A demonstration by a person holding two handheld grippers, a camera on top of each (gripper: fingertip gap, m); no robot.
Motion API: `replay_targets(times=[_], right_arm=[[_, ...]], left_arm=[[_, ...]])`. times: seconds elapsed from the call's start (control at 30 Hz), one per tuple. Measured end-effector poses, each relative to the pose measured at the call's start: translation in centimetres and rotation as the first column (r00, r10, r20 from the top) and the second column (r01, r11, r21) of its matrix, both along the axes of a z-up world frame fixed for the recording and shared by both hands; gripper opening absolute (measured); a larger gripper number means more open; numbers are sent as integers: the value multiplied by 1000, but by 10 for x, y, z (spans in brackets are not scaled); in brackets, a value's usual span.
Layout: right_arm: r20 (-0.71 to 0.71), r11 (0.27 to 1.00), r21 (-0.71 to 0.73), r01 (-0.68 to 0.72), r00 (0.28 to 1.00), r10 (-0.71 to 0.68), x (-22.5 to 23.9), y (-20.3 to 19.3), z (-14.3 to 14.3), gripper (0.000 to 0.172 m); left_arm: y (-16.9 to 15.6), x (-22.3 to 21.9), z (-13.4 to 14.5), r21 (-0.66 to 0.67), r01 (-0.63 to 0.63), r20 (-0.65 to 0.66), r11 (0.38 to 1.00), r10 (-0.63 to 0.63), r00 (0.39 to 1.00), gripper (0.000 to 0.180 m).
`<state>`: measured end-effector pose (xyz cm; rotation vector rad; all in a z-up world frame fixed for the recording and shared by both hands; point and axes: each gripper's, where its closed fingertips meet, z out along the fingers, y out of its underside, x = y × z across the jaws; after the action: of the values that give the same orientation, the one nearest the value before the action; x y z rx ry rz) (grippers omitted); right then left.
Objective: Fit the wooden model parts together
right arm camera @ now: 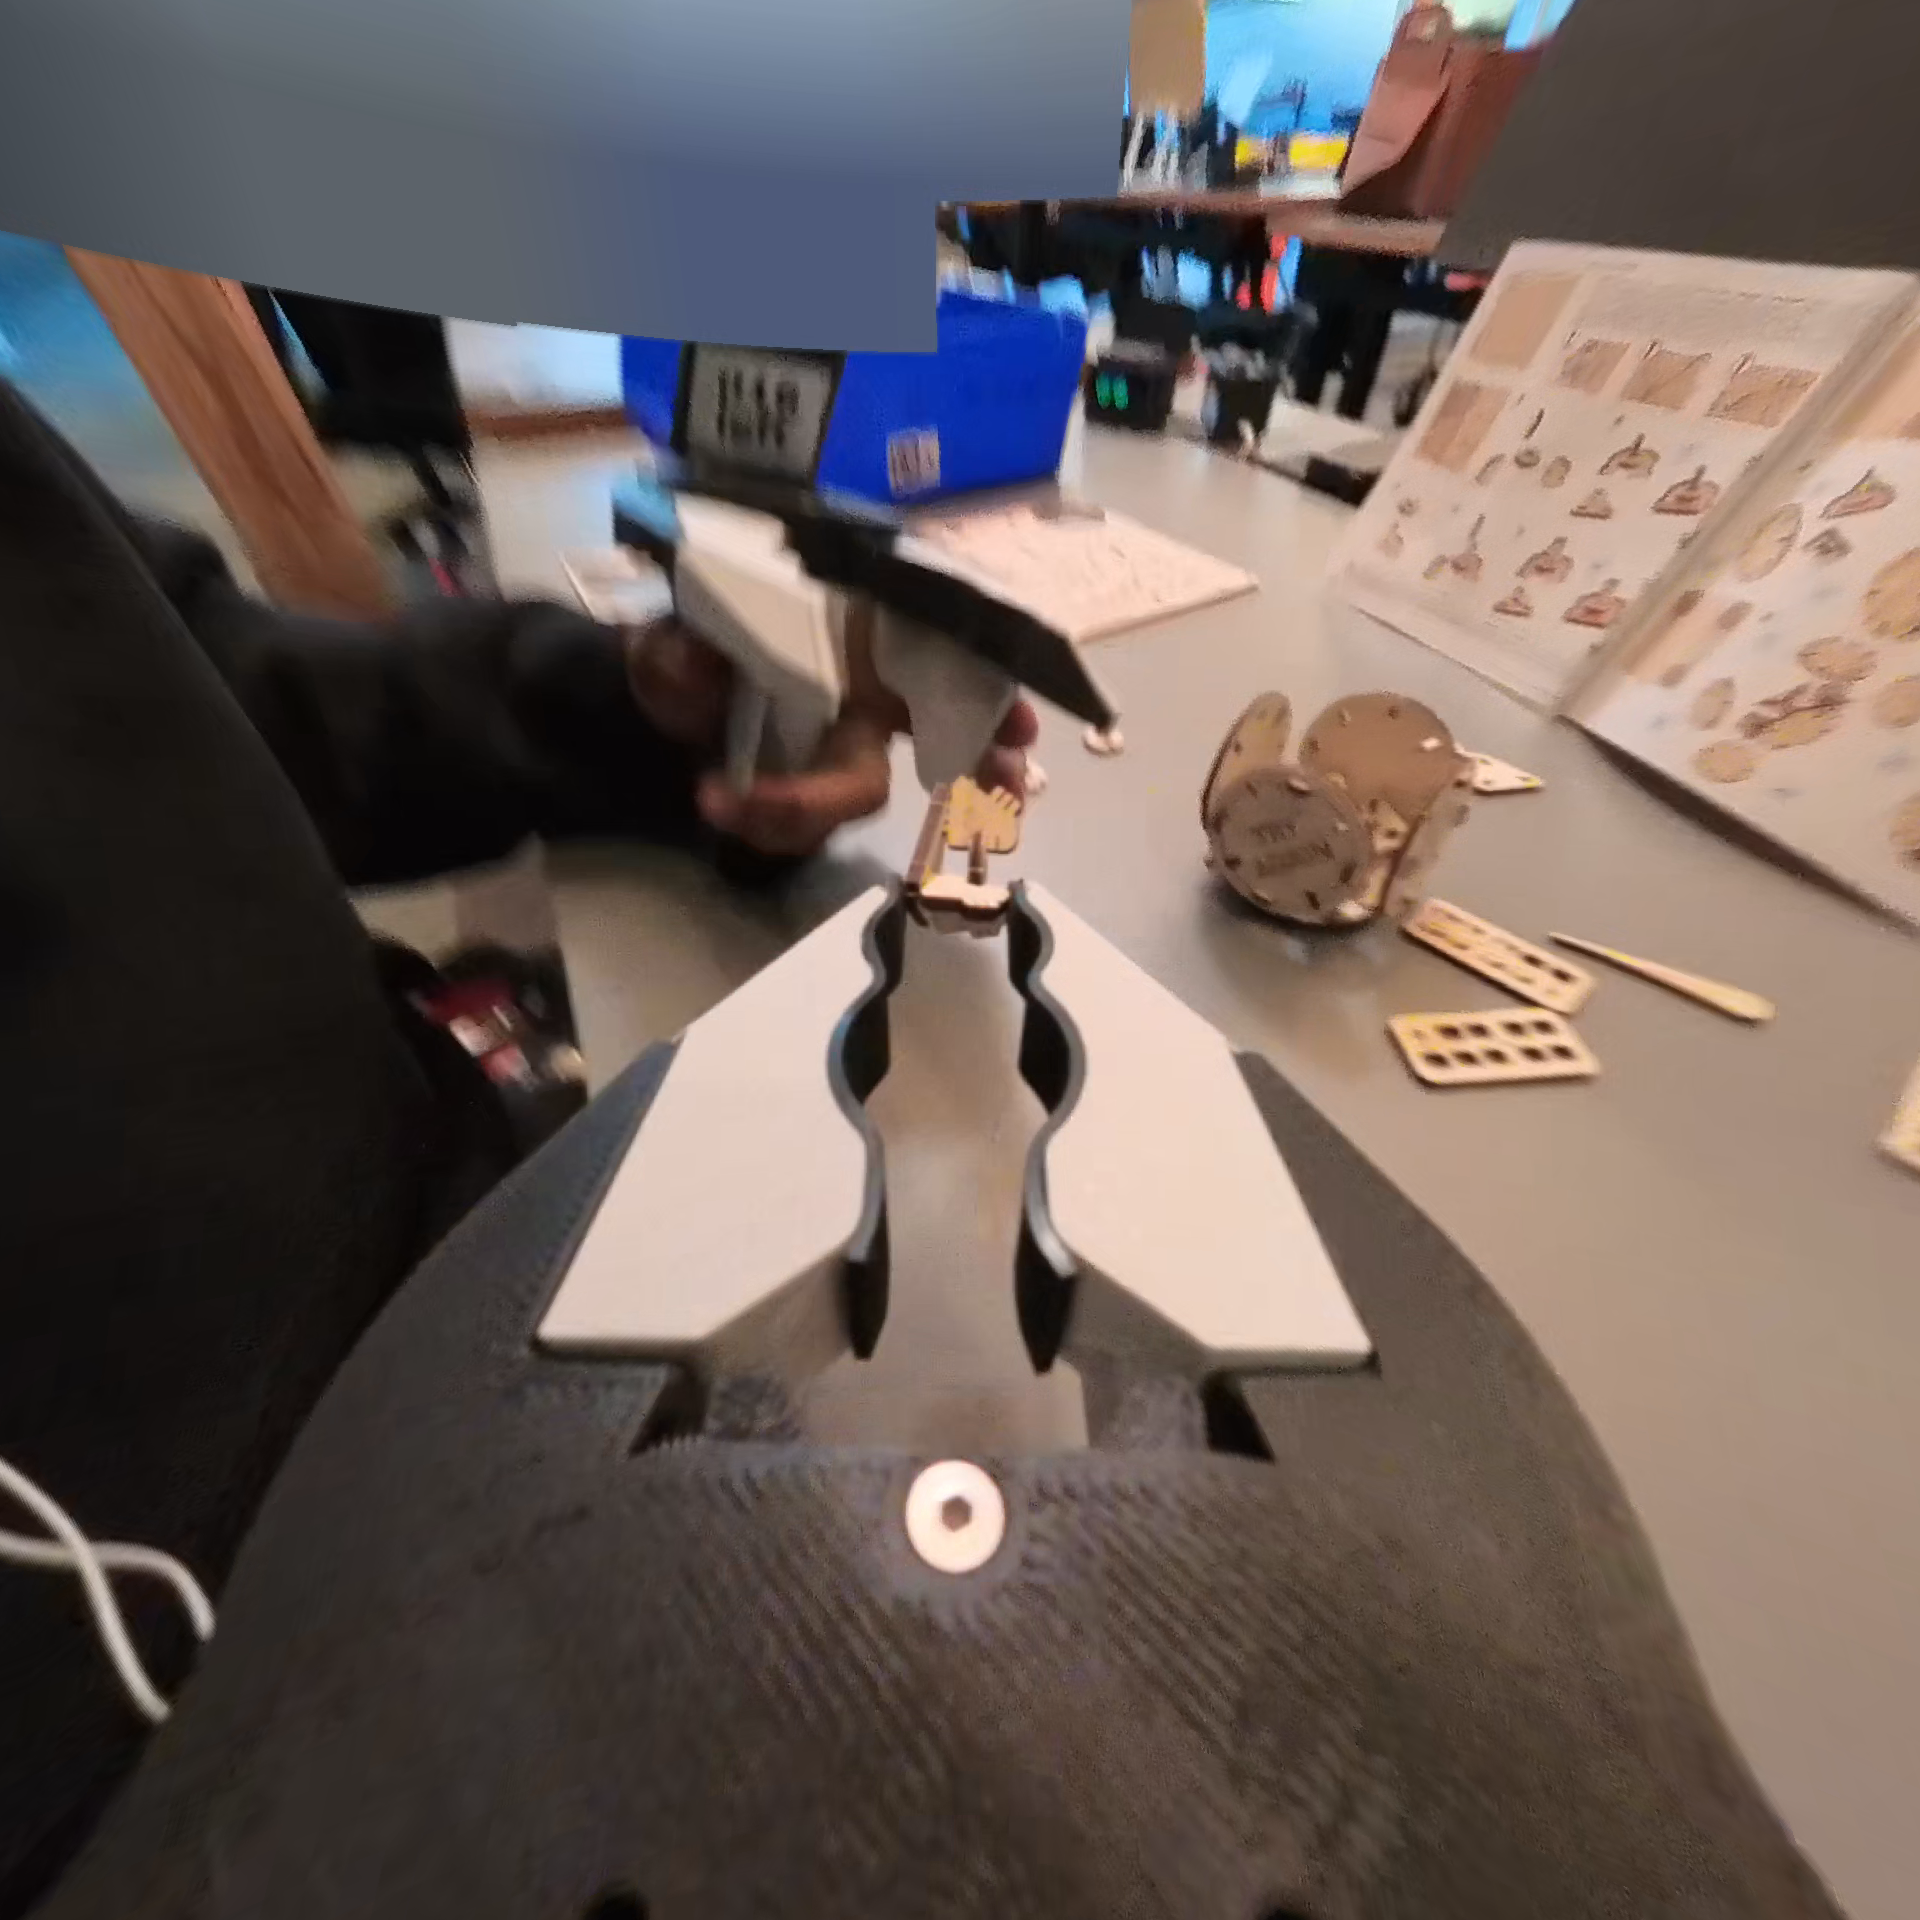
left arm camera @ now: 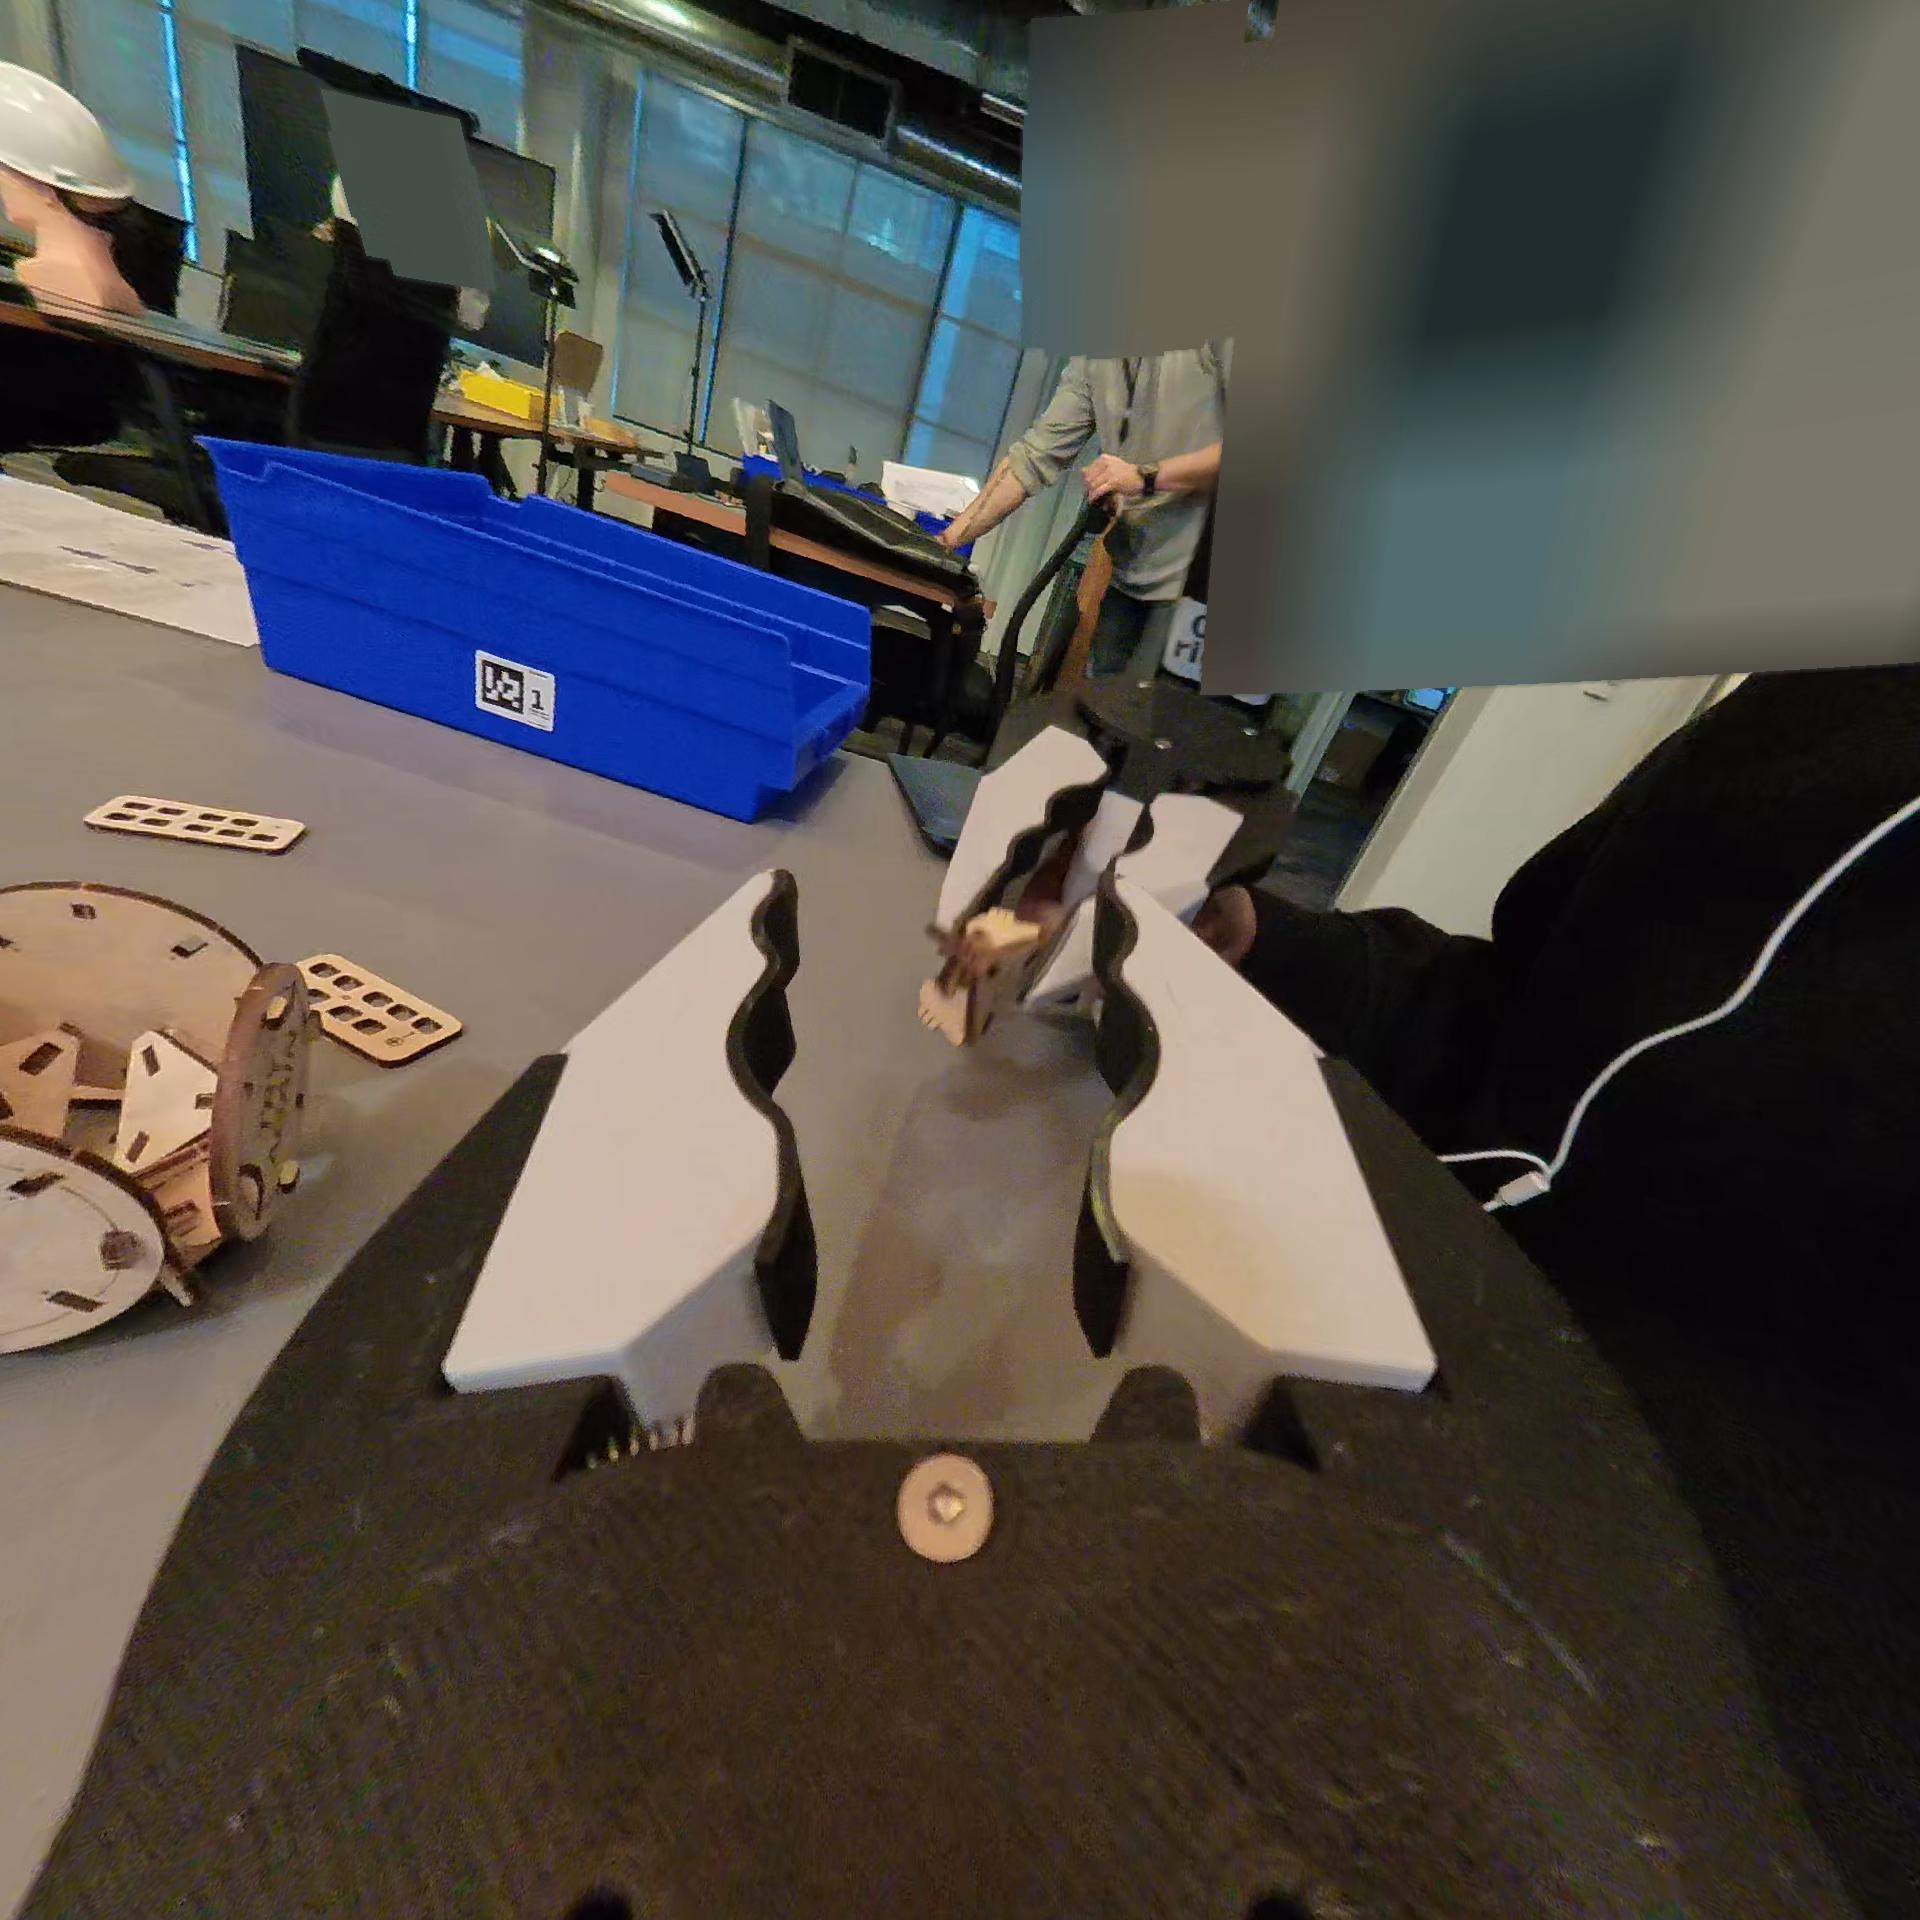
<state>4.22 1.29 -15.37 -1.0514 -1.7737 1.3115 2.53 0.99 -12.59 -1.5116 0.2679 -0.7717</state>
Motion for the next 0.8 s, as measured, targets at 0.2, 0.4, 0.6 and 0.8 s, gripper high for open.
replay_targets(times=[0.2, 0.4, 0.6, 0.8], right_arm=[[154, 858, 513, -23, 986, -65, 18, 7, -51, 18], [155, 654, 754, -60, 984, -88, 21, 14, -73, 19], [174, 674, 738, -36, 975, -139, 22, 20, -74, 34], [92, 832, 535, 146, 969, -229, 27, 25, -46, 56]], left_arm=[[1, 3, -6, -14, -9, -46, 1000, 8, 999, 39], [-1, 9, -10, -73, 62, 15, 995, -61, 998, 36], [1, 15, -18, -158, 107, 45, 982, -101, 994, 30], [-3, 29, -28, -219, 139, 3, 966, -142, 990, 30]])
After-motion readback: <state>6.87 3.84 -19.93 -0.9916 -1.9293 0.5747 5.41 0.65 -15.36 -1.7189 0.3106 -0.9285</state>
